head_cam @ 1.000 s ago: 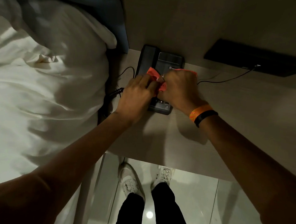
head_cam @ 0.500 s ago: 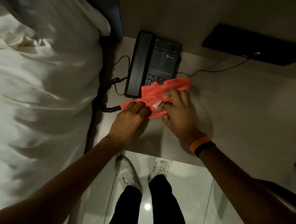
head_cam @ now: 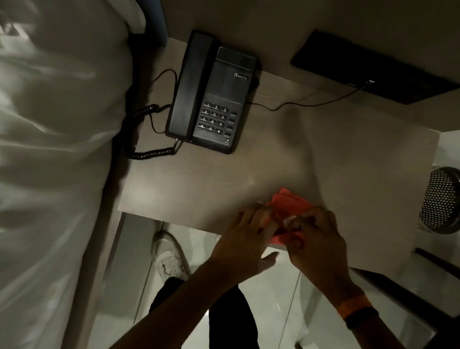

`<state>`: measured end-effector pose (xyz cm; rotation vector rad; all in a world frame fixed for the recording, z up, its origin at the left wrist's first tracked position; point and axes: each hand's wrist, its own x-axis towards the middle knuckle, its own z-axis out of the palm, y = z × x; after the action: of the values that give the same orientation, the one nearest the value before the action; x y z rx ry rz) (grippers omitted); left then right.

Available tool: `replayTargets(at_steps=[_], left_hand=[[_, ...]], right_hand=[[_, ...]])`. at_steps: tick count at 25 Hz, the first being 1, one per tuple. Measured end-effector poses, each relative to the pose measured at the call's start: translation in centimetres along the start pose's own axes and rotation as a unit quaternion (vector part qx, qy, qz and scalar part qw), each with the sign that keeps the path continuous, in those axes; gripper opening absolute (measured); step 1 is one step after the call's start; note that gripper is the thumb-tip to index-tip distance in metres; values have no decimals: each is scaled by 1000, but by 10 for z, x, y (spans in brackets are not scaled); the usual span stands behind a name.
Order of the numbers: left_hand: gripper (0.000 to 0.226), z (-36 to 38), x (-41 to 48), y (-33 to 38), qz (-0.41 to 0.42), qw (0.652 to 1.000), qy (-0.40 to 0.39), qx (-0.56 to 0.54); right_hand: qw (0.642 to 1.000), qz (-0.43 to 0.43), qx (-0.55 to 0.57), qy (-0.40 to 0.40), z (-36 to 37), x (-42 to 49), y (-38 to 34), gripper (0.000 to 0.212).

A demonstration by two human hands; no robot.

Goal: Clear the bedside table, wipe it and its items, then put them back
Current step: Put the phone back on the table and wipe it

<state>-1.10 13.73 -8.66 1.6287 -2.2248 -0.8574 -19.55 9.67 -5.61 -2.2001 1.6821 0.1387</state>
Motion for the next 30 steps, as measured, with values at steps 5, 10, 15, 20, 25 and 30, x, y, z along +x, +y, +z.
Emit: replayTargets(at_steps=[5, 10, 15, 20, 25, 30], left_hand=[[45, 40, 20, 7, -36, 998, -11, 50], [57, 22, 14, 0, -80, 994, 24, 68], [61, -72, -3, -29, -209, 960, 169, 74], [66, -188, -71, -74, -336, 885, 278, 163], [68, -272, -188, -107, -472, 771, 359, 231], [73, -285, -316, -118, -605, 657, 388, 229]], right_hand=[[999, 7, -34, -4, 35, -12, 22, 35], [998, -5, -34, 53, 22, 10, -9, 43], [988, -114, 5, 100, -20, 64, -100, 63], [948, -289, 0, 134, -71, 110, -246, 73], [885, -452, 3, 111, -86, 96, -409, 77], [810, -582, 34, 63, -61, 30, -532, 74]])
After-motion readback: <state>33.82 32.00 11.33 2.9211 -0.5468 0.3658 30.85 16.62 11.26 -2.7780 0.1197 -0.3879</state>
